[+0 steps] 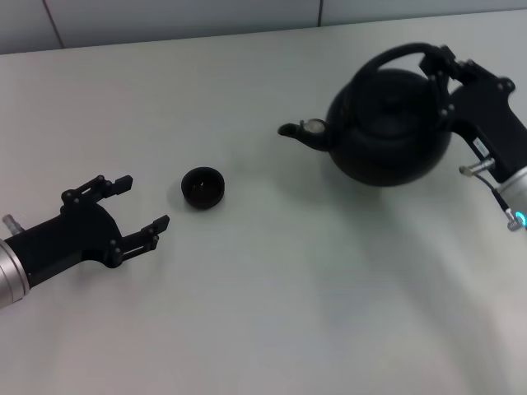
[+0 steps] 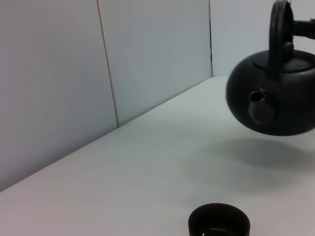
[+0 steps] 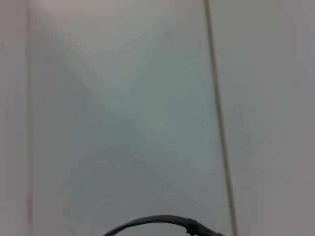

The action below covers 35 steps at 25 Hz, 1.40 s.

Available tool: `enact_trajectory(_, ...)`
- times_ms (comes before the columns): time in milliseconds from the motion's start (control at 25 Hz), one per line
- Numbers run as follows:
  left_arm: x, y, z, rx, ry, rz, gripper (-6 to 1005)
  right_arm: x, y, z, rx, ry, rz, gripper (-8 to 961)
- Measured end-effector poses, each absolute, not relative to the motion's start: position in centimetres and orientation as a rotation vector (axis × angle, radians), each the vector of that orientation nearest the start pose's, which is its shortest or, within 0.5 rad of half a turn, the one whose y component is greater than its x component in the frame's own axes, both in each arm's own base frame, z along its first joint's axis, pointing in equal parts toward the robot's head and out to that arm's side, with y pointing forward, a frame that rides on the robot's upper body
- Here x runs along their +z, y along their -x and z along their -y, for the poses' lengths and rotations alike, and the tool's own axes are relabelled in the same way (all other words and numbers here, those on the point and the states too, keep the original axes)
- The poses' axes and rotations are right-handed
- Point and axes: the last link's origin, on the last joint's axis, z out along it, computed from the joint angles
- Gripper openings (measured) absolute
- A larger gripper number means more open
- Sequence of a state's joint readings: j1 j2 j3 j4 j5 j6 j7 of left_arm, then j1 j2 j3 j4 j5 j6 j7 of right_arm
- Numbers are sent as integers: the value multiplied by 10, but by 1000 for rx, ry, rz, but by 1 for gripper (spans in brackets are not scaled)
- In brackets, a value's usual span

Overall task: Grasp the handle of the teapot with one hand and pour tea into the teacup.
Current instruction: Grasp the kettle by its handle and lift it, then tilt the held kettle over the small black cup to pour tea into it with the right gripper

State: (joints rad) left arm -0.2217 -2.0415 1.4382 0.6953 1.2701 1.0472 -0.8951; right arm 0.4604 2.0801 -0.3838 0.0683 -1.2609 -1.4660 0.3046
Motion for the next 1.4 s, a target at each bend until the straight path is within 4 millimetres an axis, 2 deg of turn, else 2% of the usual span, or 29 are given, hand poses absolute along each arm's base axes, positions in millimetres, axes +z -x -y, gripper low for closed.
enact_trajectory(280,-44,300,-296,-498,2502,299,801,-3,-290,-330,937,1869,-285,137)
enact_trajectory(760,-43,300,-297,-498,2503,304,801,18,-264,-372,843,1998,-99,136)
enact_trajectory(1400,-44,300,-295,-491,2514,306,801,4,-227,-400,760,2125,46,132)
